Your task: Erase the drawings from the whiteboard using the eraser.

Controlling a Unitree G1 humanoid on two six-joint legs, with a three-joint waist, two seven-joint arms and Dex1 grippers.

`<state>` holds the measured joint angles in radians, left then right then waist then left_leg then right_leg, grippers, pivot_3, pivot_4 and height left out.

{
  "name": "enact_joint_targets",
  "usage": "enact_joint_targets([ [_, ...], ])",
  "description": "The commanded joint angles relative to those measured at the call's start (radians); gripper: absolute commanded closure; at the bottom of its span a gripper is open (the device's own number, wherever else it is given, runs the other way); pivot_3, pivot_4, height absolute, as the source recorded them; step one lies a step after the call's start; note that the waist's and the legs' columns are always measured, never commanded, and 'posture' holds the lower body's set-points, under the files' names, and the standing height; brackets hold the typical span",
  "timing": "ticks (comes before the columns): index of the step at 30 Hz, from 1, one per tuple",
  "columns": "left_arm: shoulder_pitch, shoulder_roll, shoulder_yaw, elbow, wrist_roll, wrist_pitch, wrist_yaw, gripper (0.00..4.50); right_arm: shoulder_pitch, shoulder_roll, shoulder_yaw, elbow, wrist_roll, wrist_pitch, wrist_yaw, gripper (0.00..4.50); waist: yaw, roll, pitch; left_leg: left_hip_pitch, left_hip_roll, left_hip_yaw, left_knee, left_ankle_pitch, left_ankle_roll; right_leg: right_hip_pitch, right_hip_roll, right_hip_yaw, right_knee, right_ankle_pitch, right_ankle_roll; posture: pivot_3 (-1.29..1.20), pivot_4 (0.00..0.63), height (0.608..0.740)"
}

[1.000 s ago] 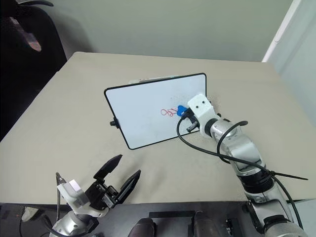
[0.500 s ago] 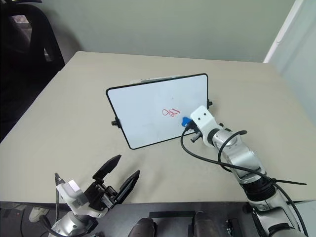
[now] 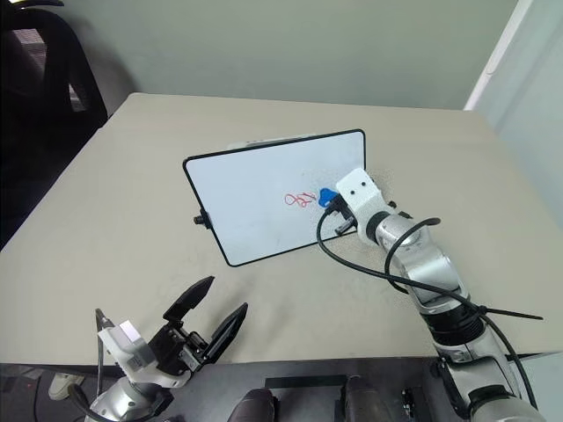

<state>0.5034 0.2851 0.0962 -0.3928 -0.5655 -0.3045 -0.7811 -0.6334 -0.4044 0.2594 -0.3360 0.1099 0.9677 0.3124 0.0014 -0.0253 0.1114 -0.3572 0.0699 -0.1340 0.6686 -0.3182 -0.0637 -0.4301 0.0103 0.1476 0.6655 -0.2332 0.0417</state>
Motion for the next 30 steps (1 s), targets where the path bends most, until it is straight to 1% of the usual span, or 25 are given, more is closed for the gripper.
enact_joint_targets([
  [1, 0.007, -0.001, 0.003, -0.028, -0.012, -0.011, -0.006, 0.00, -0.046, 0.004, -0.033, -0.054, -0.010, -0.003, -0.001, 4.08, 0.000, 0.000, 0.000, 0.000, 0.000, 0.000, 0.000, 0.000, 0.000, 0.000, 0.000, 0.000, 0.000, 0.000, 0.000, 0.00, 0.150, 0.740],
  [5, 0.008, -0.003, -0.001, -0.028, -0.008, -0.013, -0.007, 0.00, -0.045, 0.011, -0.040, -0.048, -0.015, -0.020, -0.007, 4.08, 0.001, 0.000, 0.000, 0.000, 0.000, 0.000, 0.000, 0.000, 0.000, -0.001, 0.000, 0.000, 0.000, 0.000, 0.000, 0.00, 0.150, 0.740],
  [10, 0.009, -0.004, -0.005, -0.031, -0.005, -0.013, -0.007, 0.00, 0.042, -0.008, 0.010, -0.027, -0.040, -0.051, 0.009, 4.08, 0.004, 0.000, 0.000, 0.000, 0.000, 0.000, -0.001, 0.000, 0.000, 0.000, 0.000, 0.000, 0.000, 0.000, 0.000, 0.00, 0.150, 0.740],
  [12, 0.009, -0.005, -0.006, -0.031, -0.003, -0.015, -0.006, 0.00, 0.079, -0.030, 0.042, 0.004, -0.072, -0.073, 0.011, 4.08, 0.004, 0.000, 0.000, 0.000, 0.000, 0.000, 0.000, 0.000, 0.000, 0.000, 0.000, 0.000, -0.001, 0.000, 0.000, 0.00, 0.150, 0.740],
  [17, 0.004, -0.007, -0.003, -0.034, -0.005, -0.012, 0.000, 0.00, 0.112, -0.053, 0.067, 0.040, -0.106, -0.109, 0.021, 4.08, 0.002, 0.000, 0.000, 0.000, 0.000, 0.000, 0.000, 0.001, -0.002, 0.000, 0.000, 0.001, 0.000, 0.000, 0.000, 0.00, 0.150, 0.740],
  [20, -0.002, -0.005, 0.001, -0.033, -0.008, -0.008, 0.002, 0.00, 0.101, -0.051, 0.056, 0.045, -0.111, -0.119, 0.027, 4.08, 0.001, 0.000, 0.000, 0.000, 0.000, 0.000, 0.000, 0.001, -0.002, 0.000, 0.000, 0.001, 0.000, 0.001, 0.000, 0.00, 0.150, 0.740],
  [26, -0.004, -0.004, 0.001, -0.037, -0.013, -0.005, 0.004, 0.00, 0.033, -0.006, -0.011, 0.021, -0.085, -0.107, 0.025, 4.08, -0.003, 0.000, 0.000, 0.000, 0.000, 0.000, 0.000, 0.001, -0.002, -0.001, 0.000, 0.001, 0.000, 0.001, 0.000, 0.00, 0.150, 0.740],
  [30, -0.003, -0.004, 0.001, -0.038, -0.015, -0.004, 0.004, 0.00, 0.004, 0.011, -0.007, -0.031, -0.079, -0.076, 0.042, 4.08, -0.003, 0.000, 0.000, 0.000, 0.000, 0.000, 0.000, 0.001, -0.002, -0.001, 0.000, 0.001, 0.000, 0.001, 0.000, 0.00, 0.150, 0.740],
])
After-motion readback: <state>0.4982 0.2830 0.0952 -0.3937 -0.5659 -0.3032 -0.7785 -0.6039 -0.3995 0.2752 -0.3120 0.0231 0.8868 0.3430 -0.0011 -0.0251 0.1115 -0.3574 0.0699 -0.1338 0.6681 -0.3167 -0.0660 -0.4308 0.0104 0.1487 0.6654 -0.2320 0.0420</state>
